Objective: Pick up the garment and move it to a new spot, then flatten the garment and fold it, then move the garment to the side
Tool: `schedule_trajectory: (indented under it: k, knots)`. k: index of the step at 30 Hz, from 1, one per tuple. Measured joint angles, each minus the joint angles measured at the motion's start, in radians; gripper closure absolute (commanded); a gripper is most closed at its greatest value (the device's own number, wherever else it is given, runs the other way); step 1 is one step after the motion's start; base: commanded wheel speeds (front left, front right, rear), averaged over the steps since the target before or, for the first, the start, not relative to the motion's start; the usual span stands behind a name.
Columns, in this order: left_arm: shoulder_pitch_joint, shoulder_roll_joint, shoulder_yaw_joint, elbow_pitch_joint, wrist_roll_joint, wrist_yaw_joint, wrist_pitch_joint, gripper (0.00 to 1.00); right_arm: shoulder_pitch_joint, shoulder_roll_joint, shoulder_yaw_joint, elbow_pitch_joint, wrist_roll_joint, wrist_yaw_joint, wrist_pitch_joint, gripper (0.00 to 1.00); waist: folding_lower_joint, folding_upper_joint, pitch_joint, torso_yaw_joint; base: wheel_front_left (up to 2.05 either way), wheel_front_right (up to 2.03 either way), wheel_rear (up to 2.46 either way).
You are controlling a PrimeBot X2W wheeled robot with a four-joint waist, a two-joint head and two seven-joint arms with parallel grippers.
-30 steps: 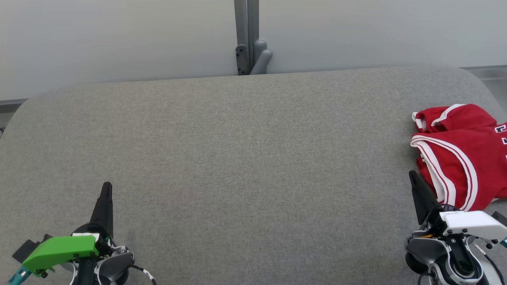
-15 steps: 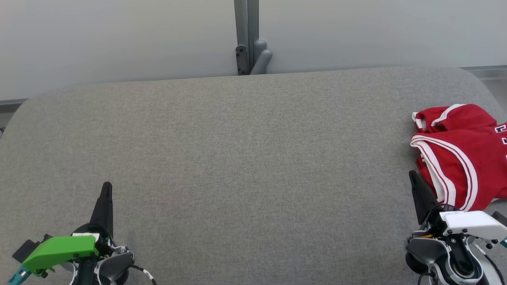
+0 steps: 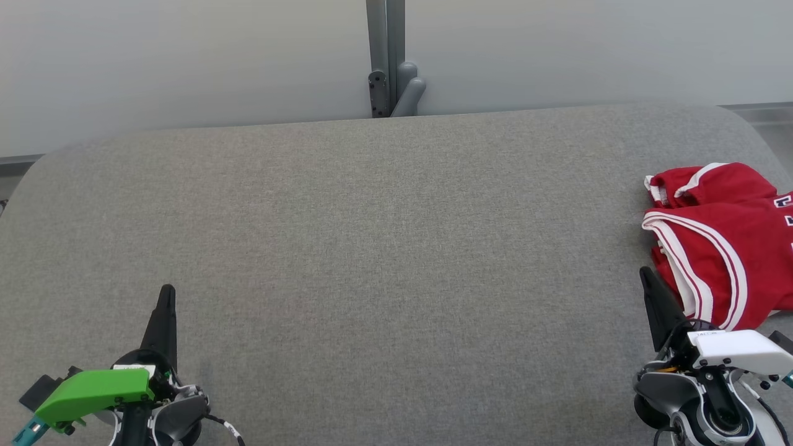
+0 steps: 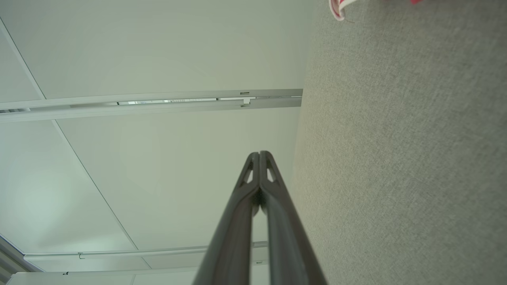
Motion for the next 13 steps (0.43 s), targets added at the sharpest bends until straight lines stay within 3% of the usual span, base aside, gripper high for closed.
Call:
schedule_trajectory:
  k: [13]
  knots:
    - [0.0,0.0,0.0,0.0,0.0,0.0,0.0,1.0,0.0,0.0,0.0,0.0,0.0,0.0,0.0,1.0,0.0,0.0,0.0,0.0,0.0,0.0,0.0]
